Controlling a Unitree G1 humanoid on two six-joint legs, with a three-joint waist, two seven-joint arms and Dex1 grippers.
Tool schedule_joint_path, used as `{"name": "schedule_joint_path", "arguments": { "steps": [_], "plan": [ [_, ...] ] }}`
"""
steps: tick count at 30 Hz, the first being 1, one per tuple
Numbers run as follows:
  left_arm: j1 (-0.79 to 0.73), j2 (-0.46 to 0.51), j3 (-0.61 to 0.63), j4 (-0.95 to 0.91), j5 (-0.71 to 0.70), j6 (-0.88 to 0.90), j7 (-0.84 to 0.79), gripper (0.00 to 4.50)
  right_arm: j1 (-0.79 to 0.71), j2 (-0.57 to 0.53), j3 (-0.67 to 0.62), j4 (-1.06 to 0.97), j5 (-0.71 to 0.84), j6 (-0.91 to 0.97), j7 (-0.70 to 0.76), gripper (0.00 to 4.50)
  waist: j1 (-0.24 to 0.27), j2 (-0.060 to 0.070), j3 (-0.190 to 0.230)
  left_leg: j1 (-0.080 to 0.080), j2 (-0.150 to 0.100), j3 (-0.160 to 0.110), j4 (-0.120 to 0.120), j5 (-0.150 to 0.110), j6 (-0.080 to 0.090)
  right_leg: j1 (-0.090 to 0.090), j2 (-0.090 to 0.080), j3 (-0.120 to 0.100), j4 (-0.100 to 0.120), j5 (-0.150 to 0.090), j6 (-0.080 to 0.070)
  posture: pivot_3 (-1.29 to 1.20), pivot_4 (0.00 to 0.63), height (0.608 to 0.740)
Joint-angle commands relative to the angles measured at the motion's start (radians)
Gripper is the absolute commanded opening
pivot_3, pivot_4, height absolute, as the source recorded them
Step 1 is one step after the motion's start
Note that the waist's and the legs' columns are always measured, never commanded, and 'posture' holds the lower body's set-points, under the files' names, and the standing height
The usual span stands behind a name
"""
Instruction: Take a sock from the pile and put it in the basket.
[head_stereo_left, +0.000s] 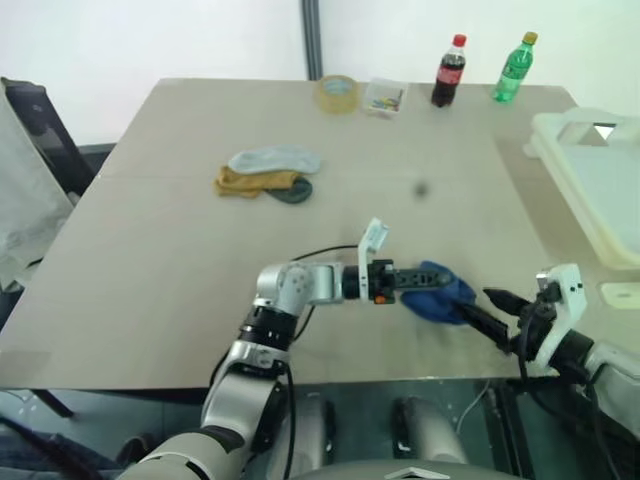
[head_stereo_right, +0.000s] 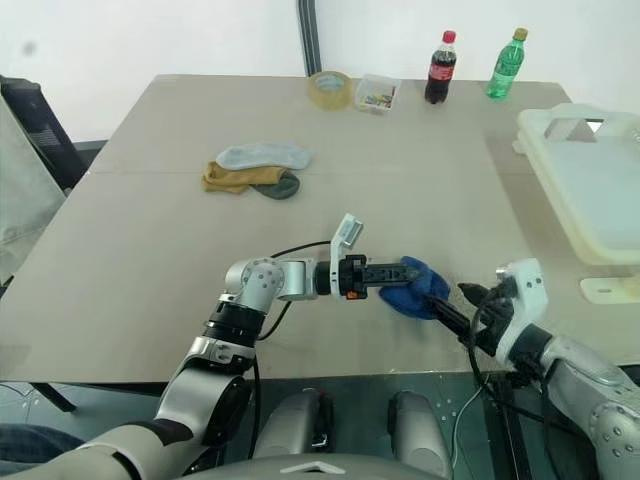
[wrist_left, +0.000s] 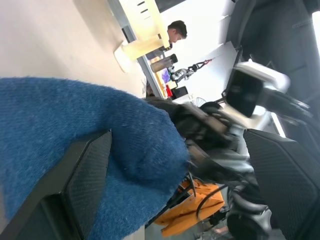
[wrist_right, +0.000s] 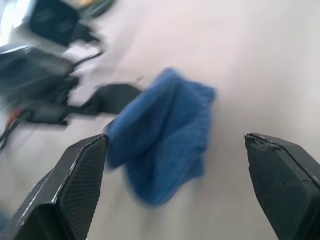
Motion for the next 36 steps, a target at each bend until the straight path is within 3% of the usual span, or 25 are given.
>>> {"name": "schedule_joint_path", "arguments": {
  "steps": [1,19,22,30,36],
  "plan": [
    [-0.009,-0.009,0.010,-0.016,-0.005,-0.008,-0.005,4.50,-0.028,0.026,0.045,0.048,-0.026,0.006,-0.084,4.44,0.000,0.000,0.000,0.000,0.000,0.000,0.000,0.000,0.000,0.000,0.000,0.000,0.000,0.000,0.000,0.00,0.150,0.740],
    [0.006,-0.001,0.012,-0.029,0.002,-0.025,0.000,4.50,-0.084,0.110,0.206,0.211,0.010,0.003,-0.006,4.44,-0.027,-0.001,-0.001,0.001,0.001,0.000,0.000,0.000,0.000,0.000,0.002,0.000,0.000,0.000,0.000,0.00,0.150,0.740],
    [0.007,0.002,0.013,-0.030,0.002,-0.027,0.001,4.50,-0.081,0.131,0.203,0.225,0.036,-0.010,0.023,3.69,-0.026,-0.001,-0.001,0.001,0.001,0.000,0.000,0.000,0.000,0.000,0.004,0.000,0.000,0.000,0.000,0.00,0.150,0.740],
    [0.004,0.008,0.023,-0.021,0.004,-0.030,0.005,4.50,-0.046,0.086,0.241,0.240,0.005,-0.045,0.109,0.17,-0.026,-0.002,-0.001,0.001,0.001,0.000,0.000,0.000,0.000,0.000,0.003,0.001,0.000,0.000,0.000,0.00,0.150,0.740],
    [0.004,0.008,0.024,-0.022,0.007,-0.031,0.005,4.50,-0.062,0.108,0.257,0.270,-0.003,-0.060,0.106,0.07,-0.028,-0.004,-0.003,0.002,0.002,0.000,0.001,0.000,0.000,0.001,0.003,0.001,0.000,0.000,0.000,0.00,0.150,0.740]
  ]
}}
